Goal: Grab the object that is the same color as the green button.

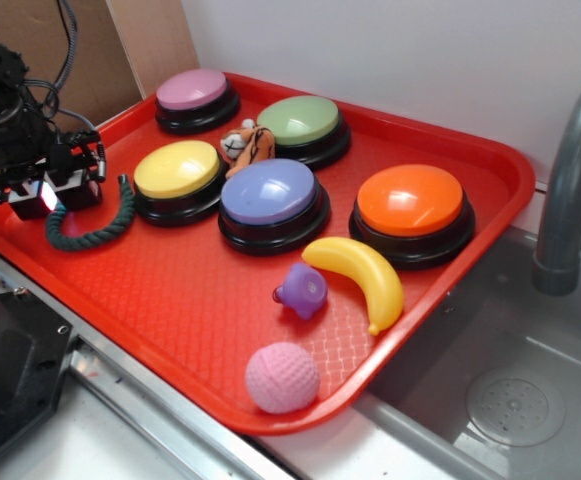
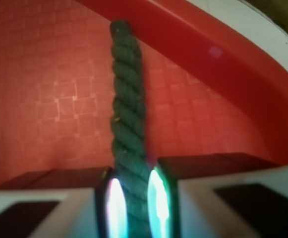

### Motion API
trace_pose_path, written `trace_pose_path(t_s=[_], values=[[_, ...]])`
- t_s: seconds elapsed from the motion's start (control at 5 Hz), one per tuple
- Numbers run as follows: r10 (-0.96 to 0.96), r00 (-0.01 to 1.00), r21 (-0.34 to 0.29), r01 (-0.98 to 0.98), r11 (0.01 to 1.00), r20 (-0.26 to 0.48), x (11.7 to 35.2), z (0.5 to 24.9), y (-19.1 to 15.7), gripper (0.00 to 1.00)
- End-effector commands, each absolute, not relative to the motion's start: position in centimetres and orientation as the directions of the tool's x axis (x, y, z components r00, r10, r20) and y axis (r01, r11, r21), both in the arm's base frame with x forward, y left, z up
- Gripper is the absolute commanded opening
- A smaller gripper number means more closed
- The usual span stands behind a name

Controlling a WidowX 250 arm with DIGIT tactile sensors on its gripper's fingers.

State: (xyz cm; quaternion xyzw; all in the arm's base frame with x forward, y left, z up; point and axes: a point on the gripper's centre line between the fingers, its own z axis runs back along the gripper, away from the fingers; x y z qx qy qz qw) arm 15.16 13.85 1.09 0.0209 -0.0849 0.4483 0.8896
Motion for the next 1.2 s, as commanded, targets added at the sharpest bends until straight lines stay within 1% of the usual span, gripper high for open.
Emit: trace_pose_path(t_s=[0.0,0.2,0.4,0.6,0.8,1.0], values=[[0.656,0.724,0.119,-0.685,0.719,0.213,15.7,6.1,13.1,0.0],[0.503,0.846,0.103,-0.524,0.845,0.175,16.9,9.8,10.2,0.0],[0.332,0.926,0.038,-0.344,0.938,0.182,17.5,13.2,5.7,0.0],[0.214,0.96,-0.021,-0.214,0.977,0.18,17.4,14.7,2.3,0.0],[0.145,0.976,-0.06,-0.137,0.989,0.164,16.7,14.6,-0.1,0.0],[0.145,0.978,-0.077,-0.135,0.988,0.148,16.8,14.1,-0.1,0.0]])
